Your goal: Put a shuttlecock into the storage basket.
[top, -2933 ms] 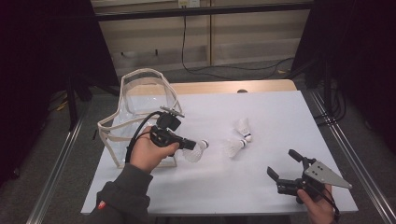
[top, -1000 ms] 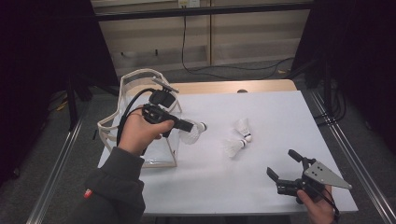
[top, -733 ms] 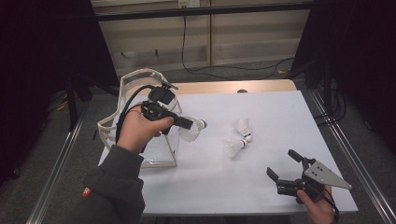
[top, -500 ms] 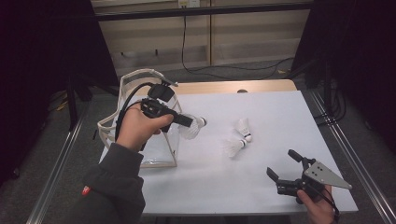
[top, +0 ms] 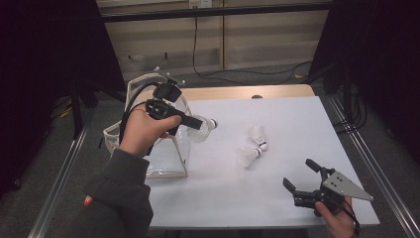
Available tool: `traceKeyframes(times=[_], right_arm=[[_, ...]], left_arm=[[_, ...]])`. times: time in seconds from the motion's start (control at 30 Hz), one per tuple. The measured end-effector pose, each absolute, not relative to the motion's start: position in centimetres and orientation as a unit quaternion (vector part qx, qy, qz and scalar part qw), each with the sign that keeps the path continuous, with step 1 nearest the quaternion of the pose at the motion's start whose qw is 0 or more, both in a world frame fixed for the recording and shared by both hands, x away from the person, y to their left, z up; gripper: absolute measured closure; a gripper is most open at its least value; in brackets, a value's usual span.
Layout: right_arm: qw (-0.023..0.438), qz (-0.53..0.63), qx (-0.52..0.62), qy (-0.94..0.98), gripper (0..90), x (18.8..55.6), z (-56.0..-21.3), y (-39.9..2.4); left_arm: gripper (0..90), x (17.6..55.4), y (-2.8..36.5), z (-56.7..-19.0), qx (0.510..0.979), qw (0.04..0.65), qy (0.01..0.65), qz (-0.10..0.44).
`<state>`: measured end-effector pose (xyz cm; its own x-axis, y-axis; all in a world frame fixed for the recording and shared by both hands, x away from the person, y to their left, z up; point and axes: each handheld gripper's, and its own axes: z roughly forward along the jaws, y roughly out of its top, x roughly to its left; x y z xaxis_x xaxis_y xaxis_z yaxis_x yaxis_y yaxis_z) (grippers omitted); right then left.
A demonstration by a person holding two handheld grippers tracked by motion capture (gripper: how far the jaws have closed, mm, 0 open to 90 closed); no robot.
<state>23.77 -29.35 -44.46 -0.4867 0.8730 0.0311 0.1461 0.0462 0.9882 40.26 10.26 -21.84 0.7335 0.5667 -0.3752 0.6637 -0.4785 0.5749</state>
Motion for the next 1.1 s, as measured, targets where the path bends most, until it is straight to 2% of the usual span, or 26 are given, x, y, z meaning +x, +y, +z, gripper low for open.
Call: traceKeyframes(times=[1.1], right_arm=[[0.318, 0.57, 0.393, 0.648, 1.9, 23.8, -44.4, -29.3]], left_arm=[[89.6, 41.6, 11.9, -20.7, 0.847, 0.364, 0.385, -0.05]])
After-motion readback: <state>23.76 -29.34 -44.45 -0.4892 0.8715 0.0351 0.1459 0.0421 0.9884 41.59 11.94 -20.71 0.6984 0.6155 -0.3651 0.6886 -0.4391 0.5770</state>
